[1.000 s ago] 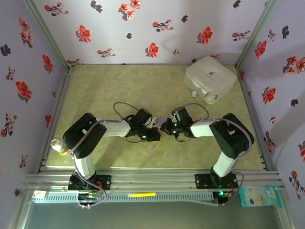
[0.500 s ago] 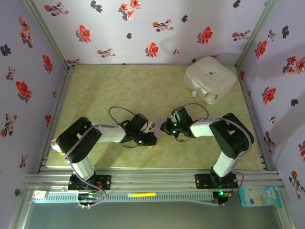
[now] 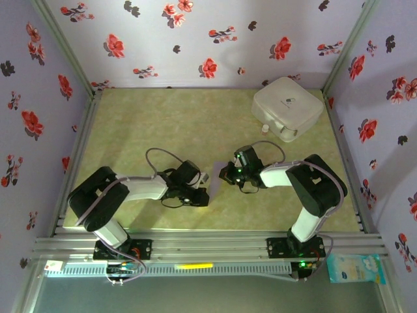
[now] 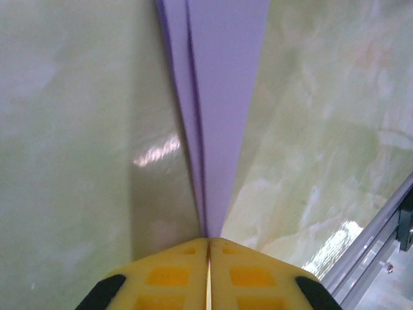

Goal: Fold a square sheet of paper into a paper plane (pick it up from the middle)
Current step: Fold the wing for the fifth time at the center of the table.

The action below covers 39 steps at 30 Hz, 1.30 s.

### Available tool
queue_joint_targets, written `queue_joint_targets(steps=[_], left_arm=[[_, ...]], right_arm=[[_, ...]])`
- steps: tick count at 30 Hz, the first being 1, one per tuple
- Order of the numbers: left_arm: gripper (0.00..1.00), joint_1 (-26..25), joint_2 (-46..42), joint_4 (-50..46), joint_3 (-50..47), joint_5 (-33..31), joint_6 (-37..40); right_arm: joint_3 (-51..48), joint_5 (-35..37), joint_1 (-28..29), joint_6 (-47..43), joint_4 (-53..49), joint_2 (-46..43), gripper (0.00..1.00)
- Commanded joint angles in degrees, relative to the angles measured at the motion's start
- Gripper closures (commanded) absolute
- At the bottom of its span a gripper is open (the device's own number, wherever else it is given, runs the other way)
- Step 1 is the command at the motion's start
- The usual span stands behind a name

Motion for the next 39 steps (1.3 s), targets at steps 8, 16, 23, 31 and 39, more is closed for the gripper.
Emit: queue_joint_targets(steps=[8,16,23,31,39], left_arm=[[0.94,-0.95,-9.16,3.9,-1.07,-8.19,-5.1],[0.92,-1.65,0.12,5.96,6.23,0.34,-4.19],[0.92,-2.36,4.09,2.15,4.68,-0.13,-2.66],[0.92,-3.81,0.57,-0.49,-1.93,-2.91,-3.9],[0.92,-4.02,-7.41,-0.05,-4.75,-4.04,-5.27]], right_arm=[[-0.27,5.54,0.14,-1.53,-7.25,3.16,0.98],[-0.25,5.6,0.21,-1.37,-7.22,3.19,0.98],[-0.38,5.52,0.27,-1.21,-7.13,3.21,0.98],[-0.28,5.73,0.27,-1.51,-7.71,3.24,0.98],[-0.17,5.51,0.28,-1.36,-7.74,3.17,0.98]])
